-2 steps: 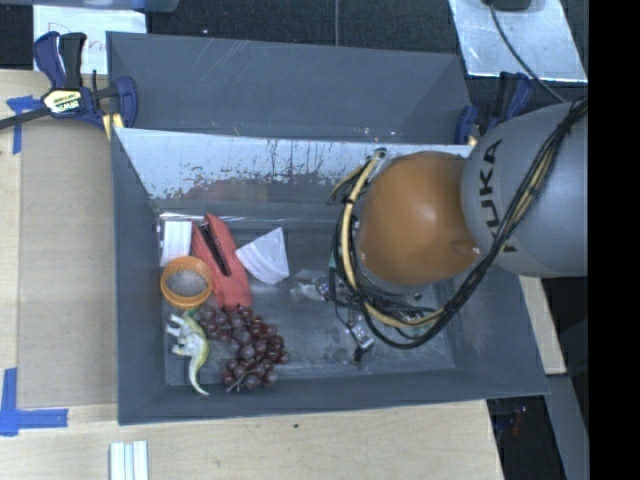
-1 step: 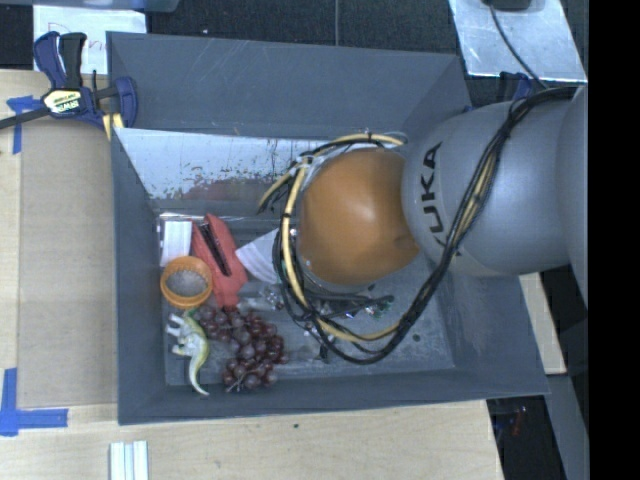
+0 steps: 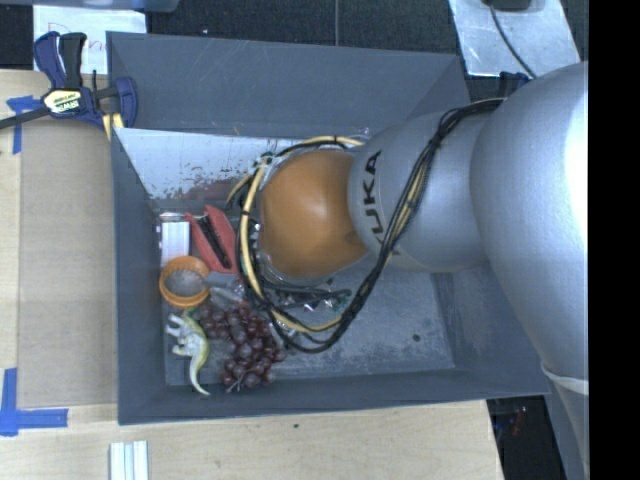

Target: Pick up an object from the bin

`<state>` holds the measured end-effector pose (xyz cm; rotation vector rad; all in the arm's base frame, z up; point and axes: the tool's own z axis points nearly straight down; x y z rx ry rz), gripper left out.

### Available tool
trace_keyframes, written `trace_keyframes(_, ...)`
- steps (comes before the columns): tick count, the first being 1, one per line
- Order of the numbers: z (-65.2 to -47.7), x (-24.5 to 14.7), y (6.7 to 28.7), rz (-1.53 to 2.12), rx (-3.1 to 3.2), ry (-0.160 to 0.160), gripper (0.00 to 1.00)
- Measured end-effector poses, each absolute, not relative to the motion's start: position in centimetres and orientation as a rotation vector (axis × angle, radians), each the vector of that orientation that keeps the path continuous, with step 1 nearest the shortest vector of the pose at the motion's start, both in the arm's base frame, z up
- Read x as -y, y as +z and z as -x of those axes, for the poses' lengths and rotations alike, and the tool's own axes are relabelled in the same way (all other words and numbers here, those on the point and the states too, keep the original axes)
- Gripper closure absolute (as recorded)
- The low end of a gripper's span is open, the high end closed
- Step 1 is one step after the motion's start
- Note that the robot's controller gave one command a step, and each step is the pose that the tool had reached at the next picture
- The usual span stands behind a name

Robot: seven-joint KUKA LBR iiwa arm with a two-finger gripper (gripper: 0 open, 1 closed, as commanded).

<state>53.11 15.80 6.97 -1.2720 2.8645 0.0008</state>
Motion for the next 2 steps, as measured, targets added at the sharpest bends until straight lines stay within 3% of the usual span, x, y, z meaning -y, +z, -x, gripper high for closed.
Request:
trace_keyframes(1, -51.05, -20.52, 7.14, 1.583, -2.693, -0.007, 1.0)
trace_keyframes(2, -51.05, -20.52, 7.14, 1.583, -2.694, -0.007, 1.0)
